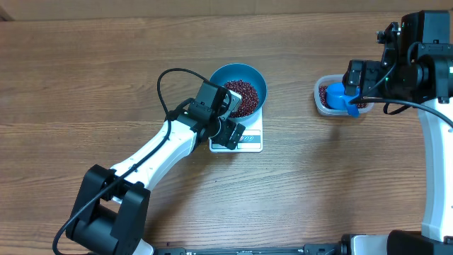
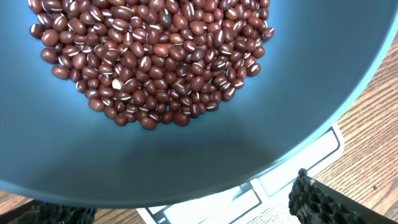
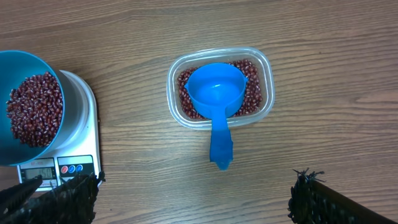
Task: Scoop item into bowl and weigh 150g on scale
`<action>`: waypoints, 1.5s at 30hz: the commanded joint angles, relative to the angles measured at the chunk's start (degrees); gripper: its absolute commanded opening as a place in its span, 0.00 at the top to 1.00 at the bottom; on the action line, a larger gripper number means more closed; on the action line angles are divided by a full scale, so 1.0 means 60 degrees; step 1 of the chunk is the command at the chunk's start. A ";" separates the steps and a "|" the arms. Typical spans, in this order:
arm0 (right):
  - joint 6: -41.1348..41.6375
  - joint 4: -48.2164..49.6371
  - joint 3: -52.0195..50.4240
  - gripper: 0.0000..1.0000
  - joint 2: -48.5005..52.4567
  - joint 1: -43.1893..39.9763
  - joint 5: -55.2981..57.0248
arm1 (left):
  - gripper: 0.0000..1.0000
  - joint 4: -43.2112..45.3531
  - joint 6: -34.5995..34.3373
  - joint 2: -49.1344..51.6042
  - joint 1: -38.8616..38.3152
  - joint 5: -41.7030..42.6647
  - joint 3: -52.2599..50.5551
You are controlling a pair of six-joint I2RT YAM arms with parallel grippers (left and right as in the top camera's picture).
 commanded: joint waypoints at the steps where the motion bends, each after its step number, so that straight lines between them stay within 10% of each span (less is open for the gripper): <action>1: -0.0069 0.0058 0.0171 0.00 -0.0062 -0.0055 -0.0084 | 0.01 -0.0018 -0.0091 0.0029 0.0036 0.0379 -0.0022; 45: -0.0069 0.0058 0.0171 0.00 -0.0062 -0.0055 -0.0084 | 0.01 0.0193 -0.0878 -0.0561 0.0040 0.0266 -0.0022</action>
